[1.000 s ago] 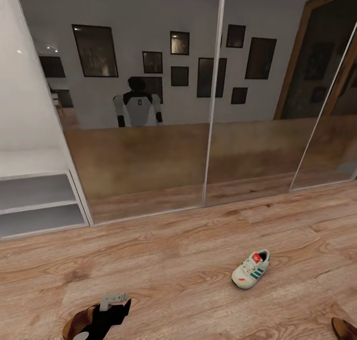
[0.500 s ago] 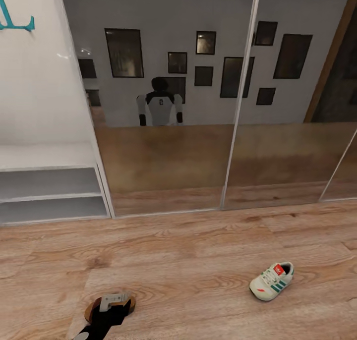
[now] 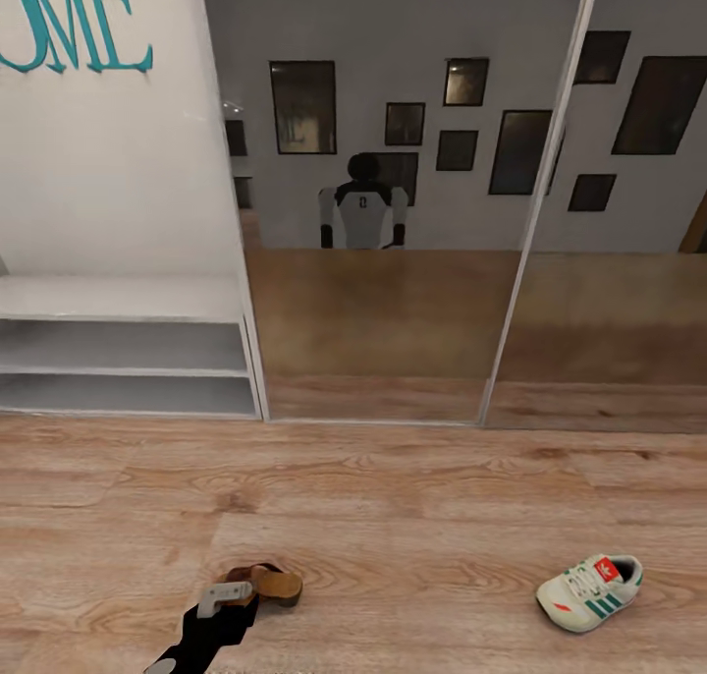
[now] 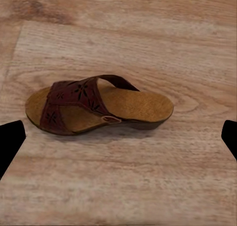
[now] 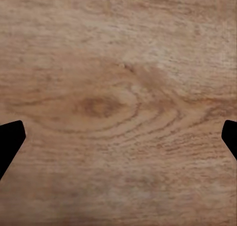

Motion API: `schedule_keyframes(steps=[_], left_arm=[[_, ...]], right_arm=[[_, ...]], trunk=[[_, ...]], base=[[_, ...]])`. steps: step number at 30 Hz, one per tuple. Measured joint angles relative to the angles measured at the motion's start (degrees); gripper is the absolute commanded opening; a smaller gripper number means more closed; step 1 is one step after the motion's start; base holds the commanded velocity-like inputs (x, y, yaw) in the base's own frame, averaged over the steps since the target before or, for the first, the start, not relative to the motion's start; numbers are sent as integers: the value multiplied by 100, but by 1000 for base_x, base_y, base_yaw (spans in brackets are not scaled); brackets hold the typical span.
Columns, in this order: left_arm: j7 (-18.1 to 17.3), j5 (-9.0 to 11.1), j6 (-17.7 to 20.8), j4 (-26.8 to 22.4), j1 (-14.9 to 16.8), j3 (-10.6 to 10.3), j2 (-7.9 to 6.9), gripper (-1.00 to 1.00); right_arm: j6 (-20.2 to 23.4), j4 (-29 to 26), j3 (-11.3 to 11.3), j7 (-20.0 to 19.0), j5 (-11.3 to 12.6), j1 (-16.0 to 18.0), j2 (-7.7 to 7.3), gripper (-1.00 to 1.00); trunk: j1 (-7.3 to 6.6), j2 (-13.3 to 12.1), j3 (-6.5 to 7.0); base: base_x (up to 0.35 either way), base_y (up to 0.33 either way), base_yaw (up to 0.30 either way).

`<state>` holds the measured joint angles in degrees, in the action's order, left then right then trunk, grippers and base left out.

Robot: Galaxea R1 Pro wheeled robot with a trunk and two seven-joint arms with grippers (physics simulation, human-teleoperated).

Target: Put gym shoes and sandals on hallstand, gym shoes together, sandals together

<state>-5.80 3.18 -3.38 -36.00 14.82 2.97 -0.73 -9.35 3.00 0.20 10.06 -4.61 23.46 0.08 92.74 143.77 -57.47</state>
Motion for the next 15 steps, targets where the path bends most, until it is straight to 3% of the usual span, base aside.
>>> schedule_keyframes(steps=[15], left_arm=[[0,0,4,0,0,0,0,100]], right_arm=[[0,0,1,0,-3,0,0,100]], trunk=[[0,0,0]], base=[[0,0,300]])
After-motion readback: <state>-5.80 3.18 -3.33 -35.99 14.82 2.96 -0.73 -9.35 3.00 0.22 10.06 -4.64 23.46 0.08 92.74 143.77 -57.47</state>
